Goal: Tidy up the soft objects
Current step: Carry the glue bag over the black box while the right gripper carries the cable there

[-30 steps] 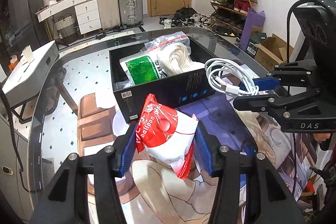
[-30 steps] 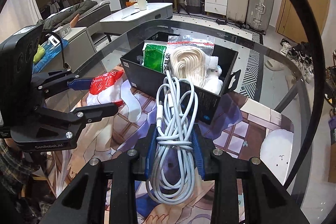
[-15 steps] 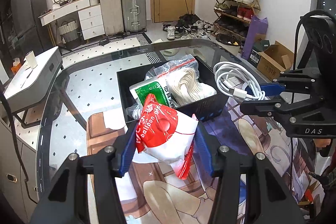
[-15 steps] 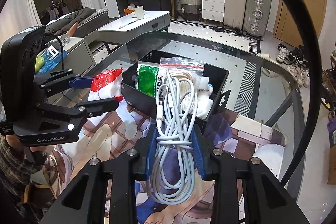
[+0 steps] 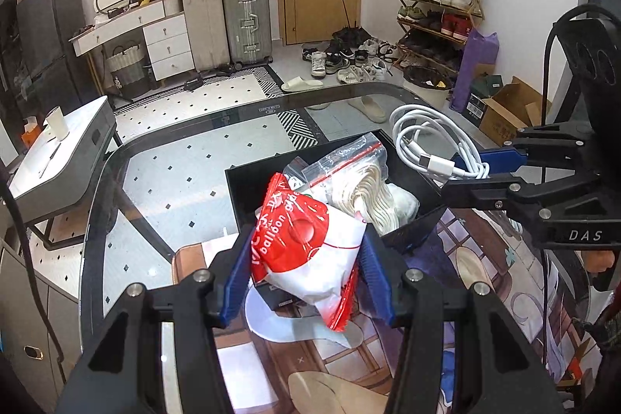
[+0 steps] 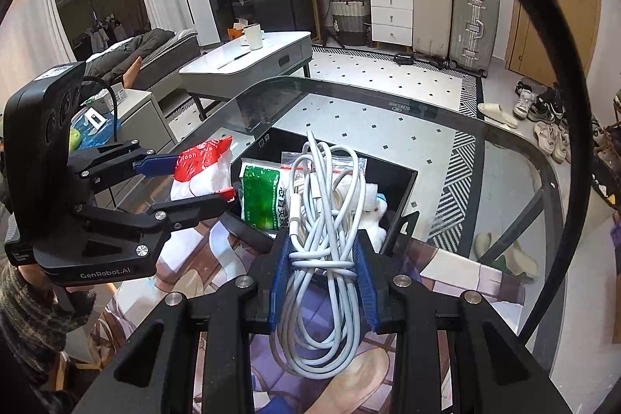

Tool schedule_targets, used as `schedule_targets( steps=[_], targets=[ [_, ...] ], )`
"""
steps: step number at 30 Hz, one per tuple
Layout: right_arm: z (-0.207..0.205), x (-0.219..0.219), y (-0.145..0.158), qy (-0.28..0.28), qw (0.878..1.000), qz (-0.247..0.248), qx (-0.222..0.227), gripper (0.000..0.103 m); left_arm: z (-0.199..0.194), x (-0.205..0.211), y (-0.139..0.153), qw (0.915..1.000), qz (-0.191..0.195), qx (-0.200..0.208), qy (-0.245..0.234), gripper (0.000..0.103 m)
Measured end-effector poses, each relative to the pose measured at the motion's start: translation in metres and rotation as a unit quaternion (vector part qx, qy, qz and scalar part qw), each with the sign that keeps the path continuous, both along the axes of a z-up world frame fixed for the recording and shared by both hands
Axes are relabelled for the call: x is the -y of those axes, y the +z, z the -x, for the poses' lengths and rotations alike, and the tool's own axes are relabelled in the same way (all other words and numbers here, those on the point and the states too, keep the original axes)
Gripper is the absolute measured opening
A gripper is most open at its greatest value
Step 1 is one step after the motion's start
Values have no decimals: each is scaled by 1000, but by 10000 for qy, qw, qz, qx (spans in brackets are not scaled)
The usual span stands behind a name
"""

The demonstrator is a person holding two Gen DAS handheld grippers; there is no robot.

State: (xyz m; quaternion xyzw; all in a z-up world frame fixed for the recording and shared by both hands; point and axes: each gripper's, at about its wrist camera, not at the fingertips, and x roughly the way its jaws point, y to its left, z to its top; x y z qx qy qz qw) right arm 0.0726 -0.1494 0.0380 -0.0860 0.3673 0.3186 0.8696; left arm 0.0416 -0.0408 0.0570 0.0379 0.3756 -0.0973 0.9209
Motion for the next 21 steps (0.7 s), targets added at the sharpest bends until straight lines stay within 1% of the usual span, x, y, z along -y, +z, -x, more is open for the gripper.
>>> schedule_targets(
  steps=[11, 21],
  targets=[
    [-27, -11, 2, 6, 9999, -122, -82, 32, -27, -8, 0, 9999, 100, -51, -13, 52],
    [-50, -20, -9, 52, 9995, -176, -238, 32, -47, -8, -5, 9998, 120, -126, -51, 52]
  ],
)
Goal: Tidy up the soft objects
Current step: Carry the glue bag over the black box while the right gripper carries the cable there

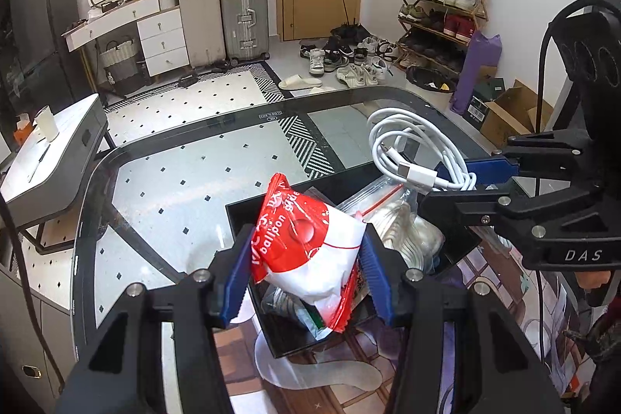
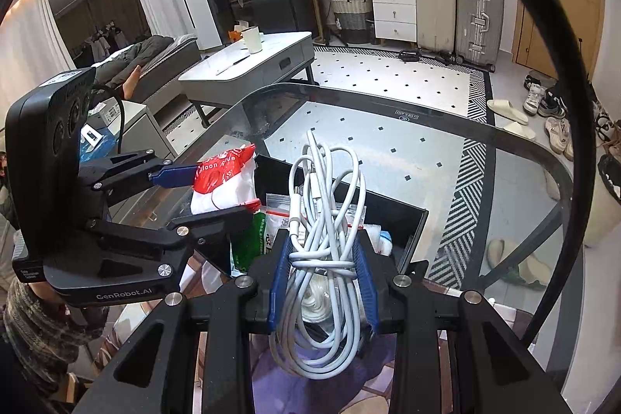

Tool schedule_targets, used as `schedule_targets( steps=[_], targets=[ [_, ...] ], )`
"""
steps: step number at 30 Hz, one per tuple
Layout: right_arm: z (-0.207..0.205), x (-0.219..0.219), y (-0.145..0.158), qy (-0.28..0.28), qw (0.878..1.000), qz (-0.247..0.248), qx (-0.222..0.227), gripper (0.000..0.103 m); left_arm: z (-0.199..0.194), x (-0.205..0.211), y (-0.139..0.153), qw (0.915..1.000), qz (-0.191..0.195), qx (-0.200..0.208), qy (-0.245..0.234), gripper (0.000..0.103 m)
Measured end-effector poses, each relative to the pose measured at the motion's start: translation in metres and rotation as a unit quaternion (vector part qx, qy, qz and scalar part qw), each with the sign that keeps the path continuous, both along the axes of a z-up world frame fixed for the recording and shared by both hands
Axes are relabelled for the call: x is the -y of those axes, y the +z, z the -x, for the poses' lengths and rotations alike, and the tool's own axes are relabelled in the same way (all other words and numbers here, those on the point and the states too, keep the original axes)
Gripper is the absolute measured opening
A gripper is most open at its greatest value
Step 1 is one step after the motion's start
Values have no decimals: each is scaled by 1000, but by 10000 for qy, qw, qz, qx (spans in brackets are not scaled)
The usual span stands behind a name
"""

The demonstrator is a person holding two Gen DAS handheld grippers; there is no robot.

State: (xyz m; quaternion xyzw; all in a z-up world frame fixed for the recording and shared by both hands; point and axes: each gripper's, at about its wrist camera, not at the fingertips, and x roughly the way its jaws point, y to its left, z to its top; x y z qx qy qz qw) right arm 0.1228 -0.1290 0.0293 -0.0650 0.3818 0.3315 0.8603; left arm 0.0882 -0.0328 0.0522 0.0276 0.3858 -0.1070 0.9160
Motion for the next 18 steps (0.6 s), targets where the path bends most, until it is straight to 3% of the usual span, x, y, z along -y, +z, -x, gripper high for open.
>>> schedule_targets(
  steps=[18],
  targets=[
    [-36, -8, -28, 10, 9995, 83, -306, 32, -29, 8, -27, 9991, 33, -381, -182, 51]
  ],
)
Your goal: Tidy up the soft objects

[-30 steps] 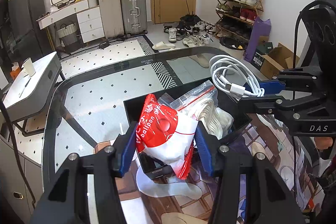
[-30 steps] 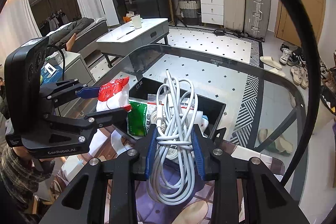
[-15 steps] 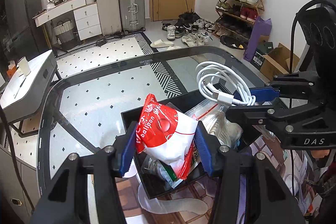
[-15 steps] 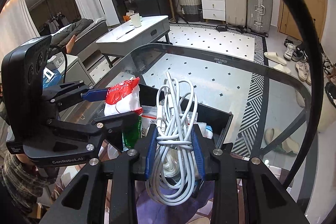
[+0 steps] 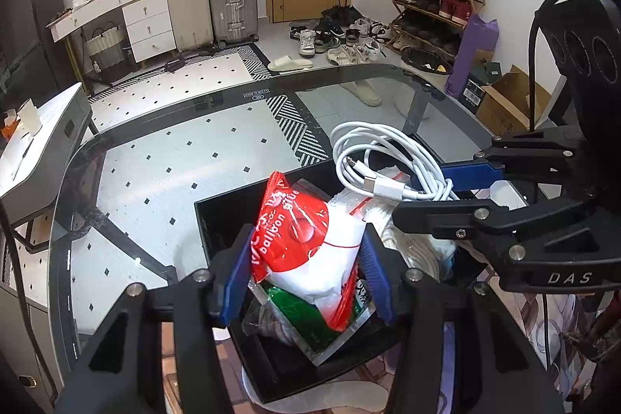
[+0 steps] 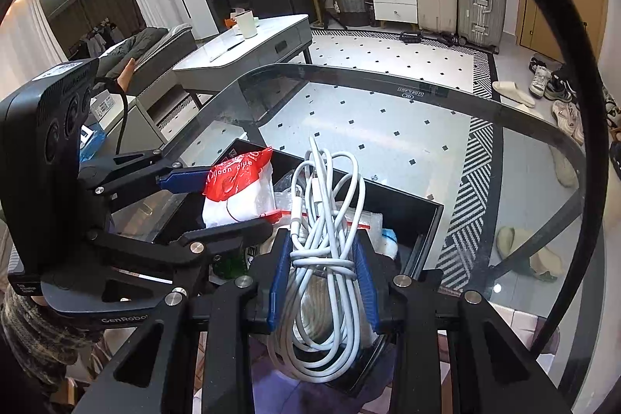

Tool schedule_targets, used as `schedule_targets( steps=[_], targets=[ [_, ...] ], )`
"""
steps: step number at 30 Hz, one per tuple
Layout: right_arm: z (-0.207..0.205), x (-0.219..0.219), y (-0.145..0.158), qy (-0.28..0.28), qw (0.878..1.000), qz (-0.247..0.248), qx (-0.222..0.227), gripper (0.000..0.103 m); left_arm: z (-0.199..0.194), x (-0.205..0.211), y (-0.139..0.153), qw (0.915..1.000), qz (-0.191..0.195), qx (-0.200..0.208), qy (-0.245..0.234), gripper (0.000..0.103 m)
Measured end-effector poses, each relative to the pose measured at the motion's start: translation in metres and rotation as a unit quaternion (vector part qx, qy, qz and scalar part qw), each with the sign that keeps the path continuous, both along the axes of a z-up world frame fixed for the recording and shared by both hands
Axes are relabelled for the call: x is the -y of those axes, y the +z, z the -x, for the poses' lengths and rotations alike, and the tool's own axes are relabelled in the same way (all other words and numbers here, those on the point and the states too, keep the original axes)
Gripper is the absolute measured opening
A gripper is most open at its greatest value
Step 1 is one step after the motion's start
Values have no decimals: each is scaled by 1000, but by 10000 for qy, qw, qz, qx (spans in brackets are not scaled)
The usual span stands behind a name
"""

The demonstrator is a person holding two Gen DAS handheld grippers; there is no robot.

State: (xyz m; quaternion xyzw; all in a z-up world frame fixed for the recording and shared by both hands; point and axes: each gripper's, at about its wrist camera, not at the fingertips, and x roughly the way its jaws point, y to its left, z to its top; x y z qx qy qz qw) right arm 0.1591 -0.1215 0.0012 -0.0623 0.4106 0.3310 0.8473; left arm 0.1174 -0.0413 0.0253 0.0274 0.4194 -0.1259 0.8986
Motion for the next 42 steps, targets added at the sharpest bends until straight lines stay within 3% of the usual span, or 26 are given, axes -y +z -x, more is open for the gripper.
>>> schedule_targets(
  steps=[17, 22, 25, 32, 34, 37, 42],
  targets=[
    [-8, -7, -11, -6, 9999, 117, -42, 31, 1, 0, -6, 9999, 48, -139, -31, 51],
    [-2, -6, -6, -55, 9999, 139, 31, 35, 5, 0, -3, 9998, 81, -144, -66, 55],
    [0, 0, -2, -158, 9998, 119, 72, 47, 8, -1, 0, 9999, 122, -105, -61, 57],
    [10, 16, 5, -267, 9996, -28, 108, 59, 16, -3, 8, 9999, 165, -34, -29, 70],
    [13, 22, 7, -316, 9994, -79, 116, 65, 18, -1, 11, 9999, 115, 17, 3, 76],
    [17, 33, 9, -349, 9990, -254, 128, 82, 24, -2, 16, 9999, 133, 107, 13, 77],
    [27, 42, 14, -394, 9983, -349, 233, 88, 35, -3, 21, 9995, 74, 291, 65, 88]
  ],
)
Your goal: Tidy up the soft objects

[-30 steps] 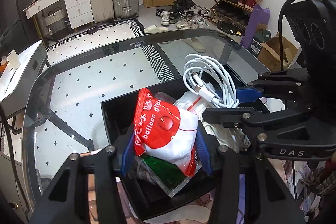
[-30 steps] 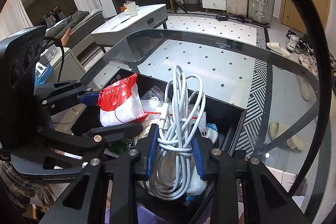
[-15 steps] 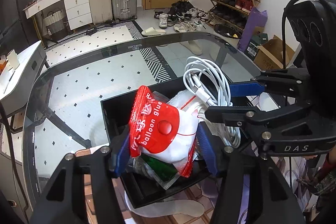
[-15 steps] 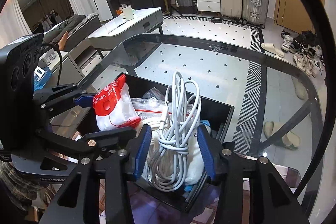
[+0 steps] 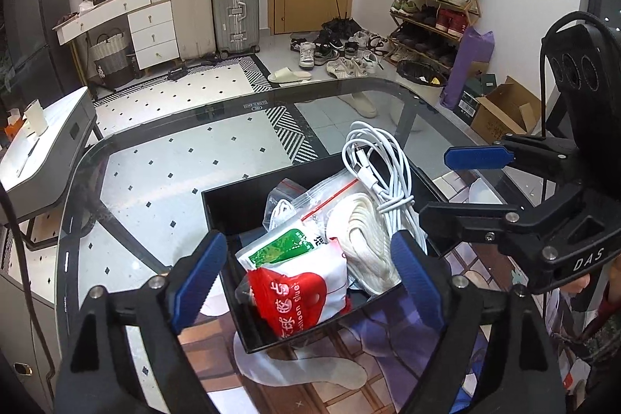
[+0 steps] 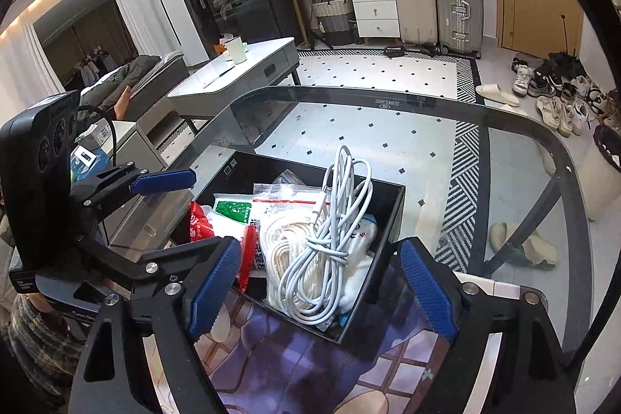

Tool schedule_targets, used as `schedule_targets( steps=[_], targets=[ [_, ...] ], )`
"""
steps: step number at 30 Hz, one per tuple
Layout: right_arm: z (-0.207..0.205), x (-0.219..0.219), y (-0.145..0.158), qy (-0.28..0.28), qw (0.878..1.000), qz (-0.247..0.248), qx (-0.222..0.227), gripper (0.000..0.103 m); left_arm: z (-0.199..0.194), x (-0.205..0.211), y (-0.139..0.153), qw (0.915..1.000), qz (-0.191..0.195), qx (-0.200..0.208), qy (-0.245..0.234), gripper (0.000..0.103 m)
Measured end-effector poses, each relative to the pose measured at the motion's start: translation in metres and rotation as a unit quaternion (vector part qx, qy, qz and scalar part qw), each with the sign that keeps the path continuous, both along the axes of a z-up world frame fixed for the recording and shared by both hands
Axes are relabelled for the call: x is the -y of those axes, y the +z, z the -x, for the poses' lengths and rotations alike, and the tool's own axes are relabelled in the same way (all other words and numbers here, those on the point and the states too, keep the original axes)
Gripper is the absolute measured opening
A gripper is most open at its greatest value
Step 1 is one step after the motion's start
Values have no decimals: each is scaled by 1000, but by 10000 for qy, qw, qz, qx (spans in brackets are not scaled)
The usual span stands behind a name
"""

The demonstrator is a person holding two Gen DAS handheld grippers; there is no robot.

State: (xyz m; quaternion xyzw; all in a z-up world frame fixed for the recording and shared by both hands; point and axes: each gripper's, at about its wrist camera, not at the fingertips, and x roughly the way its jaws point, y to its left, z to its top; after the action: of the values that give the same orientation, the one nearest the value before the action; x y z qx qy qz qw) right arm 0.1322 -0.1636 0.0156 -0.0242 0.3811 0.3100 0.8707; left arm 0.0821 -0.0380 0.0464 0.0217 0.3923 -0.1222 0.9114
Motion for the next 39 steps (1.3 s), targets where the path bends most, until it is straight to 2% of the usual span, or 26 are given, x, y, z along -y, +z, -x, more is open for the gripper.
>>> schedule_targets(
  steps=[7, 15, 25, 39],
  targets=[
    [18, 11, 3, -199, 9994, -59, 284, 94, 13, -2, 5, 9996, -25, 266, 120, 97],
    [36, 16, -6, -233, 9977, -33, 633, 102, 28, -18, 4, 9975, 270, 524, 401, 100],
    [55, 30, -12, -448, 9927, -427, 1031, 102, 43, -28, -10, 9949, 364, 656, 679, 100],
    [70, 40, -32, -694, 9847, -746, 1417, 102, 56, -19, -37, 9935, 372, 804, 715, 100]
  ],
)
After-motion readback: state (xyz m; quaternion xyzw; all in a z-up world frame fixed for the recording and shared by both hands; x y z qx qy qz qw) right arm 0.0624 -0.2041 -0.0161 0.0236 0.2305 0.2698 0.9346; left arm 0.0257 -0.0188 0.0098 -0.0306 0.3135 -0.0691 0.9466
